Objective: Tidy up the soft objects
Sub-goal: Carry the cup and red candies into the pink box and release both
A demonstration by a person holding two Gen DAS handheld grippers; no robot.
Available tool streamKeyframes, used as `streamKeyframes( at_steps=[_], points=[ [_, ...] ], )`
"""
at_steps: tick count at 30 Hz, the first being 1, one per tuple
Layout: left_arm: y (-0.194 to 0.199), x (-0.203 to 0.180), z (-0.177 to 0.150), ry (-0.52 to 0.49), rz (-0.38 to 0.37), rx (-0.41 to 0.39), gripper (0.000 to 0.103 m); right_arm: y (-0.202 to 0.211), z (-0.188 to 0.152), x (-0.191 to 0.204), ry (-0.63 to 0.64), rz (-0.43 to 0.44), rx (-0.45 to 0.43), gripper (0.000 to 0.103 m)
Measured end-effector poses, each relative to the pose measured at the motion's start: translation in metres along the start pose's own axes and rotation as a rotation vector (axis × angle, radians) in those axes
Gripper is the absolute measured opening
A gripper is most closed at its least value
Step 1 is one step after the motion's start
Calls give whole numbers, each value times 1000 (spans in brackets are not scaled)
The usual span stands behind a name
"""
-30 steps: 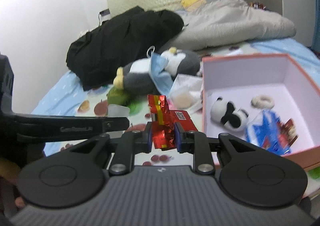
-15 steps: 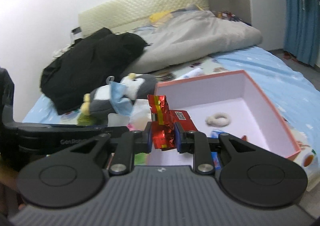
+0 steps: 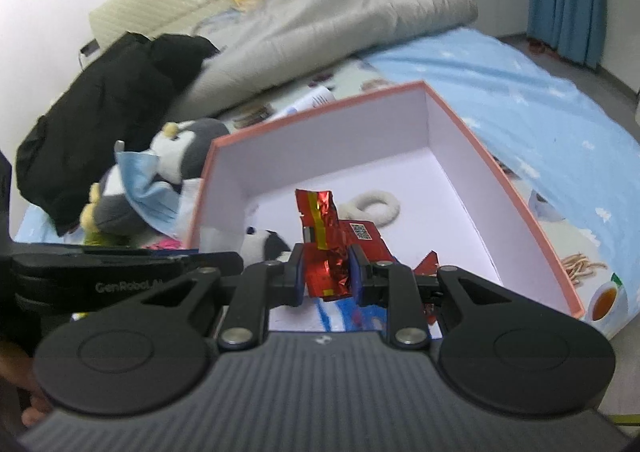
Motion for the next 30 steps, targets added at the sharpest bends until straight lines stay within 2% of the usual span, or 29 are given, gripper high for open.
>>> streamKeyframes(
  at_steps=[8,11,13,14,15,17,23,30],
  points=[
    [-51,18,11,-17,13,98,26,-46,5,-19,-46,-20,74,26],
    [-64,23,14,-33,13,124,41,-56,7,-26,-62,-56,84,30],
    [-66,25,18,-38,12,121,50,-61,6,-30,-89,-49,110,32],
    [-65,26,19,-36,10,116,52,-61,6,-31,-93,-45,117,34],
    [-64,26,21,-39,6,109,52,-61,5,-31,-90,-51,118,41],
    [-61,24,22,-51,14,101,52,-56,5,-32,-90,-60,105,46],
    [-36,12,21,-70,20,57,52,-32,6,-26,-80,-41,59,45],
    [14,-15,7,-91,21,-27,52,15,1,-14,-64,-24,-26,46]
  ],
)
Point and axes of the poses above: each gripper's, at about its wrist camera, not at the fingertips, and y roughly against the way its jaws point, x to its left, z to its top, the point moved 8 cm from there along -y, roughly the way its jaws point, and after that the axes turned 13 degrees about -z, right-handed, at the moved point
